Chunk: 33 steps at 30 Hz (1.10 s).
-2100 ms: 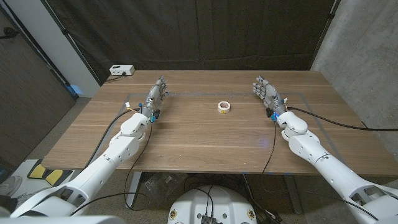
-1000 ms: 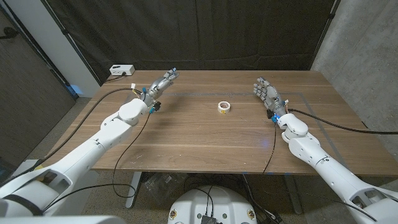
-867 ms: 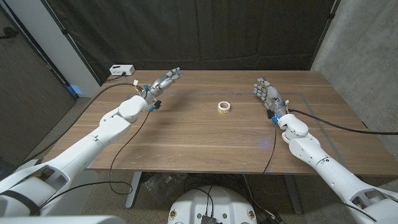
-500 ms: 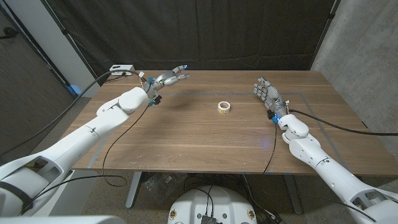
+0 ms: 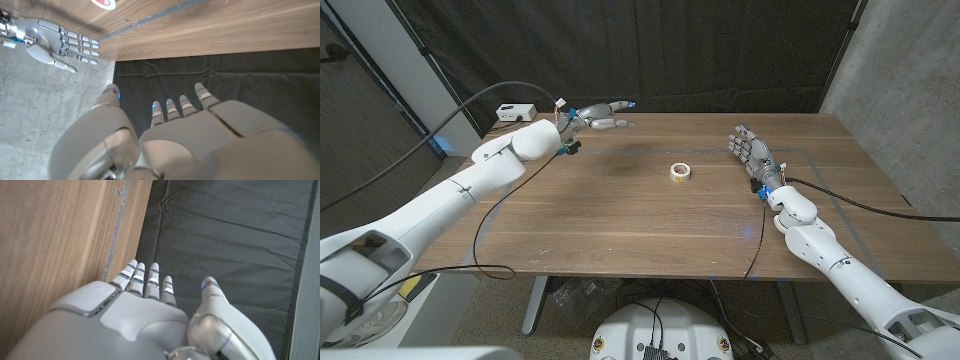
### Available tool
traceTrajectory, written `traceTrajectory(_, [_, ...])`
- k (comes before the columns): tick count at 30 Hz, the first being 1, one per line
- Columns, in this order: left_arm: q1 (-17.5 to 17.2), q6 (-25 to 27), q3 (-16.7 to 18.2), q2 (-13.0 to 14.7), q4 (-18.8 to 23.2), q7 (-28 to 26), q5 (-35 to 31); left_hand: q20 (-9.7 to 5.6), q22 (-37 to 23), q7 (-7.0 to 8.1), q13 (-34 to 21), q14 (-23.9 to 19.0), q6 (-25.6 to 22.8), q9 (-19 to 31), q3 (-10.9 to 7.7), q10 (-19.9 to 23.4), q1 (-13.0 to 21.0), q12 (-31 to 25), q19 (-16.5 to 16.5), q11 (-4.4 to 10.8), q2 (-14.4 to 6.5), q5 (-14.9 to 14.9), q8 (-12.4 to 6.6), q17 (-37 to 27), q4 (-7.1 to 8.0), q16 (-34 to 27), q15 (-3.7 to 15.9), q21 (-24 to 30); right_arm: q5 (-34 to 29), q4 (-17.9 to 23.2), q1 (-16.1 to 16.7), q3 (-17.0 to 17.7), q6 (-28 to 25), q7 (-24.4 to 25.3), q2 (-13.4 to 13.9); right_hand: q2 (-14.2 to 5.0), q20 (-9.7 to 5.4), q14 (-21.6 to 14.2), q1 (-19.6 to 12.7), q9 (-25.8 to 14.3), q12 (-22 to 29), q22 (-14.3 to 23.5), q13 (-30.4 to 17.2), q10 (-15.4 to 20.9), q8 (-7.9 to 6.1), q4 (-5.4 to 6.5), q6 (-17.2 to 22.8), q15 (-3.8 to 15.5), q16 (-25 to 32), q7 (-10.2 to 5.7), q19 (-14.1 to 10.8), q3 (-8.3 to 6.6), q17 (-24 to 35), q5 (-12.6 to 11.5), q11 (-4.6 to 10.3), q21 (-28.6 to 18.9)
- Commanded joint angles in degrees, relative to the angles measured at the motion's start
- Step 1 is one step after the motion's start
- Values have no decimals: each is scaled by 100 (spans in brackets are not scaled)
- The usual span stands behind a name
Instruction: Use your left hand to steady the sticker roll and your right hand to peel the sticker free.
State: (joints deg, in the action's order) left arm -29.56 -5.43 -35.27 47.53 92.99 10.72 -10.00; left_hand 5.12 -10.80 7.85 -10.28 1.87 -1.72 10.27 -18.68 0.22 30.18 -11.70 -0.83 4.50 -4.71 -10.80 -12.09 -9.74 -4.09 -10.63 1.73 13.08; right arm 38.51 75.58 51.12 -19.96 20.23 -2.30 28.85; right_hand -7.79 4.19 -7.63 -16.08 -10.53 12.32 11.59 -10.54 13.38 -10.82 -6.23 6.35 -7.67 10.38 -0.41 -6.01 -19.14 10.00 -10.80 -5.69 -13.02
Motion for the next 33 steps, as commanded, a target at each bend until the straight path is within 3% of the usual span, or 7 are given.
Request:
traceTrajectory(1, [522,139,-293,150,496,508,-1255,-44,-21,71,-9,-219,-331,25,-11,136,249,-23,-124,97,116,7,-99,-24,-198,-61,163,63,-3,73,102,28,108,29,-9,11,20,-41,-25,-8,45,23,-28,54,-35,18,81,-37,35,10,-18,-19,16,-30,-5,-33])
traceTrajectory(8, [783,24,-406,142,678,766,-1961,-127,-41,139,-11,-722,-613,25,54,415,402,-56,-368,177,297,-14,-117,-49,-320,-158,386,143,-3,75,118,31,126,44,-20,12,21,-48,-22,-8,48,24,-28,67,-38,20,98,-43,34,12,-21,-18,16,-30,-10,-34])
traceTrajectory(14, [1028,-179,-513,101,775,1070,-2487,-139,-45,199,-15,-740,-571,26,66,510,490,-66,-390,205,363,-34,-75,-55,-376,-130,375,146,2,35,113,29,156,41,-50,13,24,-54,-21,-8,47,24,-28,69,-37,20,105,-41,33,14,-25,-17,16,-30,-23,-35])
traceTrajectory(20, [1364,-455,-689,38,825,1608,-3026,-170,-48,280,-24,-558,-432,29,129,431,584,1,-354,195,525,-72,8,-66,-436,-32,318,122,-4,-3,109,31,205,43,-78,13,23,-57,-23,-8,44,24,-28,66,-35,19,105,-50,32,10,-28,-17,15,-31,-21,-36])
traceTrajectory(25, [1557,-724,-774,-95,767,1791,-3319,-191,-50,303,-29,-472,-368,32,180,407,599,18,-317,178,613,-97,41,-74,-440,-2,302,102,2,-25,109,41,222,53,-90,13,15,-64,-18,-8,44,24,-28,70,-33,23,106,-44,33,10,-28,-14,16,-30,-11,-36])
traceTrajectory(28, [1690,-983,-877,-164,738,1798,-3623,-292,-57,304,-66,-244,-572,50,265,713,650,-77,-243,209,736,-168,-27,-92,-427,43,253,64,1,-33,105,43,224,55,-89,13,13,-62,-17,-8,44,25,-28,70,-33,24,110,-41,31,11,-28,-14,16,-30,-12,-36])
traceTrajectory(33, [1942,-1352,-1053,-340,619,2036,-3944,-333,-64,388,-105,-123,-342,60,302,590,682,-33,-155,181,769,-210,63,-116,-410,33,187,32,-14,-44,105,54,248,82,-93,15,17,-68,-14,-8,44,25,-28,73,-32,25,112,-52,32,14,-27,-12,16,-29,-6,-35])
